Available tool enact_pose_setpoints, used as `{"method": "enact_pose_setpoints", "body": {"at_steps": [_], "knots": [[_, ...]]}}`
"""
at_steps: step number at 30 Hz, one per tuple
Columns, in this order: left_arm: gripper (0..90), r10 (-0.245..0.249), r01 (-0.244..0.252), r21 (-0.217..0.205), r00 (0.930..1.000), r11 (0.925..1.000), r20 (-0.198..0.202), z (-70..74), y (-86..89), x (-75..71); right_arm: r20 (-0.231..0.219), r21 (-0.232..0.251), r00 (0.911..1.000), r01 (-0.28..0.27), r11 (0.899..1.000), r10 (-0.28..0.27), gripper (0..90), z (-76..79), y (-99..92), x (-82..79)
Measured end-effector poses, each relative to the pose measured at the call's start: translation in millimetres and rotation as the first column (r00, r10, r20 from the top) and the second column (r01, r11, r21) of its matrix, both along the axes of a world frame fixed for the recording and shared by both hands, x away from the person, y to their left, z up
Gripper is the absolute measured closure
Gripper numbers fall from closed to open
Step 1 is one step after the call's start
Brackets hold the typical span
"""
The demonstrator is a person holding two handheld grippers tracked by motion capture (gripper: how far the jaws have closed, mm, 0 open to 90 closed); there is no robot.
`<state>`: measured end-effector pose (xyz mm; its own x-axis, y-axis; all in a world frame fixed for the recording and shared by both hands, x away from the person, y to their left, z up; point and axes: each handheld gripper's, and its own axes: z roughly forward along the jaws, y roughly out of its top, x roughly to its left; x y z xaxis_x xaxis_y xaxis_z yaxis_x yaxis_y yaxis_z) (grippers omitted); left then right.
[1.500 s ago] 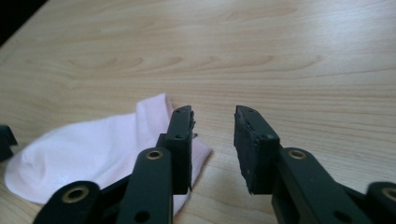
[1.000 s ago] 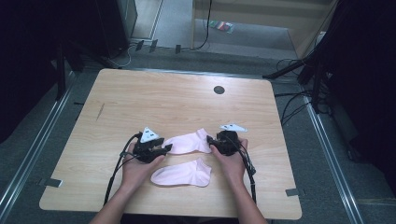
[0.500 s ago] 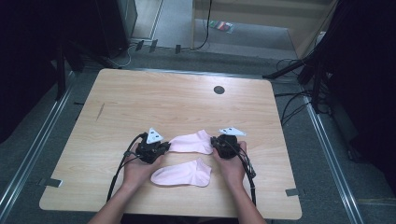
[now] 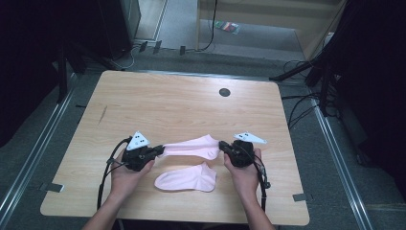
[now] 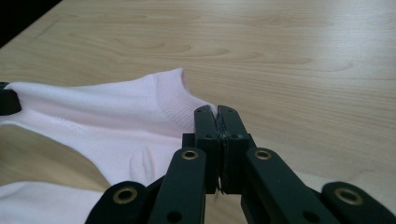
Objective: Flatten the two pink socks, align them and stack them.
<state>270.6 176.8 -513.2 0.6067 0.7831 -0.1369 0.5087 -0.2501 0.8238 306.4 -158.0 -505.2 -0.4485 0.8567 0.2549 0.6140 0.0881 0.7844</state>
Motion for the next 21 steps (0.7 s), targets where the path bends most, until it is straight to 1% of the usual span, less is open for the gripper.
{"method": "enact_pose_setpoints", "body": {"at_steps": [2,4,6,7,8,10,15,18,21], "knots": [[89.6,-0.016,0.016,-0.006,0.9998,0.9999,0.012,4.1,2.5,-9.9,0.006,0.010,0.9999,-0.015,1.000,0.015,88.8,4.0,0.1,-8.7],[89.5,-0.034,0.034,-0.021,0.9994,0.9992,0.012,7.0,4.4,-20.0,0.010,0.025,0.9995,-0.032,0.999,0.032,88.8,6.9,0.5,-17.8],[89.5,-0.046,0.047,-0.018,0.9988,0.9987,0.015,8.8,5.3,-30.0,0.007,0.033,0.9988,-0.048,0.998,0.048,88.8,8.6,1.3,-27.2],[89.4,-0.053,0.053,-0.027,0.9985,0.9982,0.016,8.9,5.4,-34.6,0.007,0.035,0.9984,-0.056,0.998,0.056,88.8,9.1,1.4,-31.9],[89.4,-0.061,0.061,-0.023,0.9980,0.9978,0.014,9.0,5.7,-38.9,0.006,0.036,0.9981,-0.061,0.997,0.061,88.8,9.5,1.4,-36.2],[89.3,-0.064,0.064,-0.030,0.9979,0.9975,0.011,7.2,5.7,-46.8,0.005,0.038,0.9973,-0.074,0.997,0.074,88.8,9.5,0.9,-43.5],[89.2,-0.079,0.079,-0.039,0.9969,0.9961,-0.001,2.2,7.4,-60.6,-0.022,0.021,0.9946,-0.101,0.995,0.102,88.7,6.0,2.3,-57.9],[89.1,-0.084,0.084,-0.025,0.9964,0.9961,-0.007,-1.4,8.0,-65.1,-0.032,0.021,0.9931,-0.112,0.994,0.113,88.7,2.5,2.6,-63.8],[89.0,-0.098,0.097,-0.026,0.9948,0.9949,-0.028,-8.0,8.3,-66.8,-0.054,0.024,0.9910,-0.121,0.992,0.122,88.6,-3.3,3.0,-66.8]]}}
